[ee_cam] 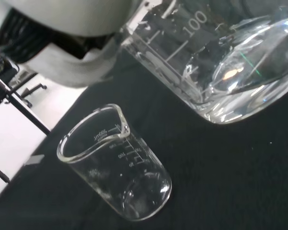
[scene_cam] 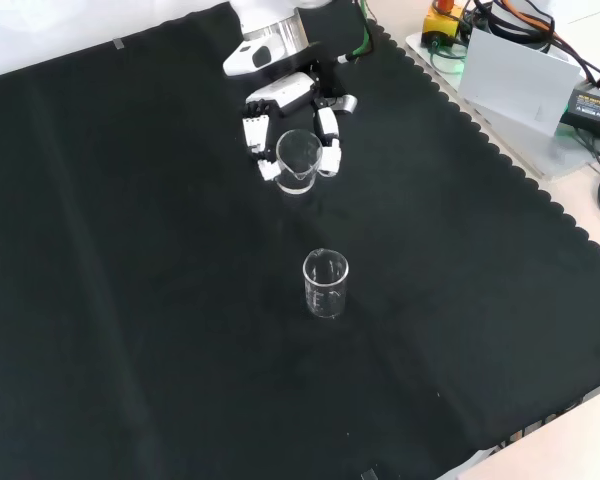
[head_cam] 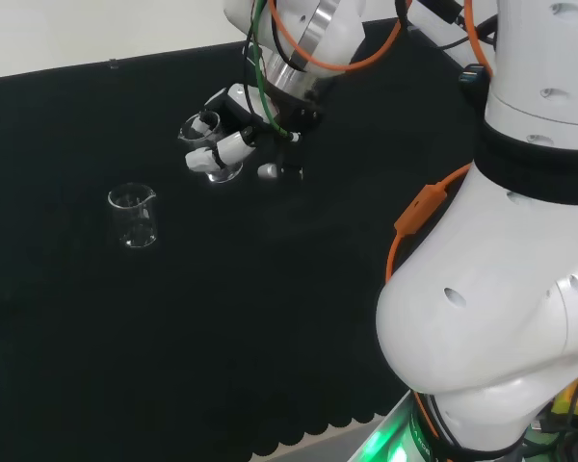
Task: Pour the water from the handheld beaker into the one on the table.
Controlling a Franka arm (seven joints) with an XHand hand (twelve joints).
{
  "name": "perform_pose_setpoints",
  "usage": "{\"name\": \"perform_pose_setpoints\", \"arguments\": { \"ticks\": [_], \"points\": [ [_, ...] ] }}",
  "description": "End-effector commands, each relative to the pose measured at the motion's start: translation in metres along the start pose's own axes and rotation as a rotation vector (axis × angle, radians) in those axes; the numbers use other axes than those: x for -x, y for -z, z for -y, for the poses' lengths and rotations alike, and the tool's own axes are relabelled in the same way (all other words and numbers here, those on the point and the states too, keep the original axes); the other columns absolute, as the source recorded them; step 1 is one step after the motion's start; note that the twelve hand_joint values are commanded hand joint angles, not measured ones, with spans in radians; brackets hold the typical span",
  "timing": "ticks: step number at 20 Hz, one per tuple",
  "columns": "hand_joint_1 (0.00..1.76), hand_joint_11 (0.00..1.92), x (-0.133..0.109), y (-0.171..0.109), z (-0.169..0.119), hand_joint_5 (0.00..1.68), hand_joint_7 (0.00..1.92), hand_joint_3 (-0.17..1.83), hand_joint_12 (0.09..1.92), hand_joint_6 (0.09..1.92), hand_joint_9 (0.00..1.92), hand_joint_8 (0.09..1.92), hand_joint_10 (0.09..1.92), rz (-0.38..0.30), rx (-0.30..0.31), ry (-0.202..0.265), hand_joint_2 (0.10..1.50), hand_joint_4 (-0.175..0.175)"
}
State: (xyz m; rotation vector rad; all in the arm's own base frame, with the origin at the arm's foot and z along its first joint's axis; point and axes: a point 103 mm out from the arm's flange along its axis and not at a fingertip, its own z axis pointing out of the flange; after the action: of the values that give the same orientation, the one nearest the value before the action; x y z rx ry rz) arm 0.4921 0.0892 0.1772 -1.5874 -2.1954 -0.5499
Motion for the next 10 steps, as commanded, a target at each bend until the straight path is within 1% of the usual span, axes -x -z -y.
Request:
{"name": "perform_pose_setpoints", "arguments": {
  "ticks": [1,4,7,10],
  "points": [
    [1.20,1.27,-0.013,0.001,0.003,1.24,1.58,0.79,0.76,0.79,1.50,0.70,0.68,0.071,-0.020,-0.005,0.60,-0.149],
    [1.20,1.27,-0.018,0.001,0.000,1.24,1.58,0.79,0.76,0.79,1.50,0.70,0.68,0.116,-0.030,-0.010,0.60,-0.147],
    [1.20,1.27,-0.022,-0.001,-0.005,1.24,1.58,0.79,0.76,0.79,1.50,0.70,0.68,0.144,-0.041,-0.020,0.60,-0.144],
    [1.19,1.28,-0.028,-0.004,-0.011,1.24,1.58,0.79,0.76,0.79,1.50,0.70,0.68,0.187,-0.063,-0.021,0.60,-0.140]
  ]
}}
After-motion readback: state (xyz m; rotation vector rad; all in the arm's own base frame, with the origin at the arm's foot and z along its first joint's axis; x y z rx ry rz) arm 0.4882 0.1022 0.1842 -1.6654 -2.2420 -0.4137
